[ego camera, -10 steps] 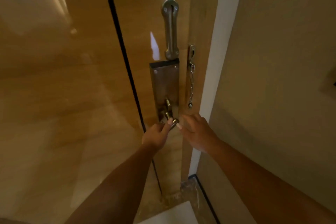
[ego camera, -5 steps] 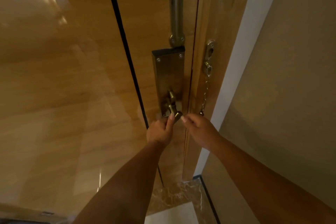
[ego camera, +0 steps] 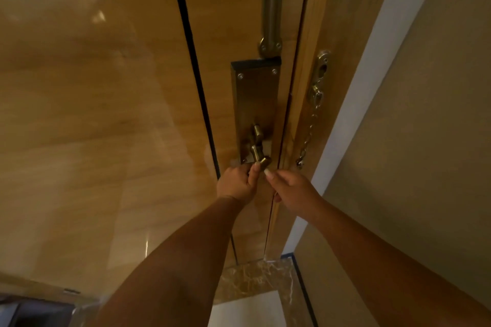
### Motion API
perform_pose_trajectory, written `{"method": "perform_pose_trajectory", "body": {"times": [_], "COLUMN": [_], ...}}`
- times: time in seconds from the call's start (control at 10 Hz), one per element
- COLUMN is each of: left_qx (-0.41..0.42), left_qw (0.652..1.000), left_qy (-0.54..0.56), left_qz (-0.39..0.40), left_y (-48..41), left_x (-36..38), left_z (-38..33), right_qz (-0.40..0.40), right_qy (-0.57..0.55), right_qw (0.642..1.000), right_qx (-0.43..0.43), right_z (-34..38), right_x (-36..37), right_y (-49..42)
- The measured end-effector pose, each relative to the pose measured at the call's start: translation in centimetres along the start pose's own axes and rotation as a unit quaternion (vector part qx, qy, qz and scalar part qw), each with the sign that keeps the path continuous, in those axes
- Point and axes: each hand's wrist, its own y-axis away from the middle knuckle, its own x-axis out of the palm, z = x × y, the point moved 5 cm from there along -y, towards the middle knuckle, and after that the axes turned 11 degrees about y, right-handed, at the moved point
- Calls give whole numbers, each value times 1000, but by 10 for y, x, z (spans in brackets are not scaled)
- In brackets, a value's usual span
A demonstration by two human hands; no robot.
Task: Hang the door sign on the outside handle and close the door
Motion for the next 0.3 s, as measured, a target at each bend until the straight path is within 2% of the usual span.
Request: {"method": "perform_pose_trajectory", "body": {"times": [0.1,0.2,0.3], "left_qx": [1,18,33], "left_qw": [998,981,961], "left_qy": [-46,-173,-242], "left_qz": [40,82,130], "left_y": [0,-2,-10], "left_x": [-9,-34,-51], "left_z": [-6,-22,-49], "right_qz": [8,10,19], "right_qy": [14,17,23], "right_qw": [1000,1000,1000], "right_qx": [-7,-1,7], "right_z": [-2,5,24], "right_x": [-2,-10,-18], "right_y": [17,36,43]}}
